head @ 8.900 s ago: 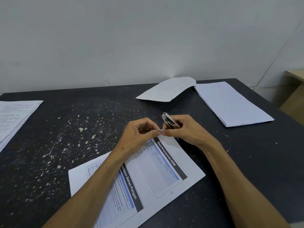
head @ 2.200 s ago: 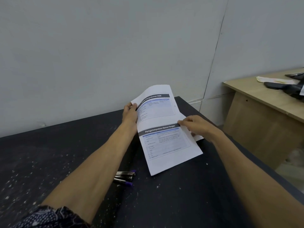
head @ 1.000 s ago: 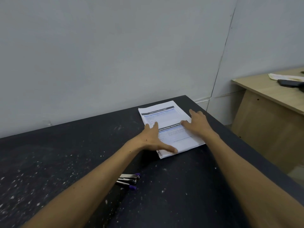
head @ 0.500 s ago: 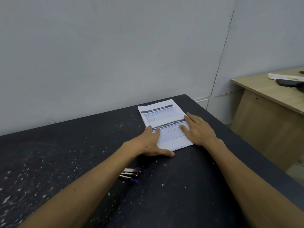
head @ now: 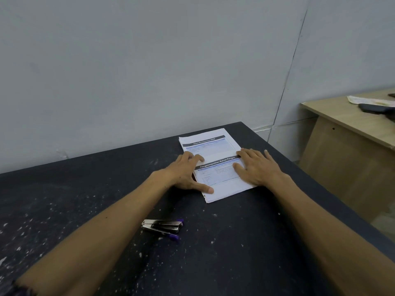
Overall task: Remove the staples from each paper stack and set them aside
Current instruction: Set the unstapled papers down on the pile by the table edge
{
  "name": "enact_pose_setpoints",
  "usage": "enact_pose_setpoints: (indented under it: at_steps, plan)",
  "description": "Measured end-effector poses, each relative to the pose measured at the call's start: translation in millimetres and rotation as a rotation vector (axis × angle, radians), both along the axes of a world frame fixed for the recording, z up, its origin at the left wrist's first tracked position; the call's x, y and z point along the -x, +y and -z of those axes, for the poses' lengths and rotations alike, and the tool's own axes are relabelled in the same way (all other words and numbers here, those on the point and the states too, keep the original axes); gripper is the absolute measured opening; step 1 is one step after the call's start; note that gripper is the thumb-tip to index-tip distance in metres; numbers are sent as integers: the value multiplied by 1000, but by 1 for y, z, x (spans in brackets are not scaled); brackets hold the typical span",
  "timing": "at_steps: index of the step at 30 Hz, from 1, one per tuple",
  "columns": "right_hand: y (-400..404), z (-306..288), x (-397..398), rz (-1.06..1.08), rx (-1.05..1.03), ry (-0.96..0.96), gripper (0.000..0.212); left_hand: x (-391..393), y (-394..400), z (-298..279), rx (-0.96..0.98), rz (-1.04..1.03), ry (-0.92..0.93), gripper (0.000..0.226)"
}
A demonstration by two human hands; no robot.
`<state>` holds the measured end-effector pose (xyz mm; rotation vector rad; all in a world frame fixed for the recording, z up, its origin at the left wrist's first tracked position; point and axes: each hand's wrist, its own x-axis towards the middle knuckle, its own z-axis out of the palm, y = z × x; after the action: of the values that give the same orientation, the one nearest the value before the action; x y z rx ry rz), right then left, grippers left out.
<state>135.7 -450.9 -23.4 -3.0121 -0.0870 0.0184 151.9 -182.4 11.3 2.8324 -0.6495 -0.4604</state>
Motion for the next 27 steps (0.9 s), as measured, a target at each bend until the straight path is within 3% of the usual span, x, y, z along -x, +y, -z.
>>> enact_pose_setpoints:
  at_steps: [3,7,11,16,18,22,27]
  plan:
    - [8,-3,-10,-4,16,-25,59,-12,-7,0,-158,12,-35,138]
    - [16,-4,-37,-26,13,-32,62,-32,-15,0,-241,35,-52,151]
    - [26,1,-65,-43,19,-17,68,-49,-8,4,-130,69,-108,125]
    - [30,9,-91,-32,9,-10,71,-74,9,9,2,8,13,102]
    - [29,13,-94,-28,9,-19,71,-78,11,15,7,0,41,111]
    - [28,14,-96,-40,15,-12,73,-81,11,21,-41,-54,71,157]
    - [33,5,-88,-13,102,-98,75,-71,15,20,57,-93,87,156]
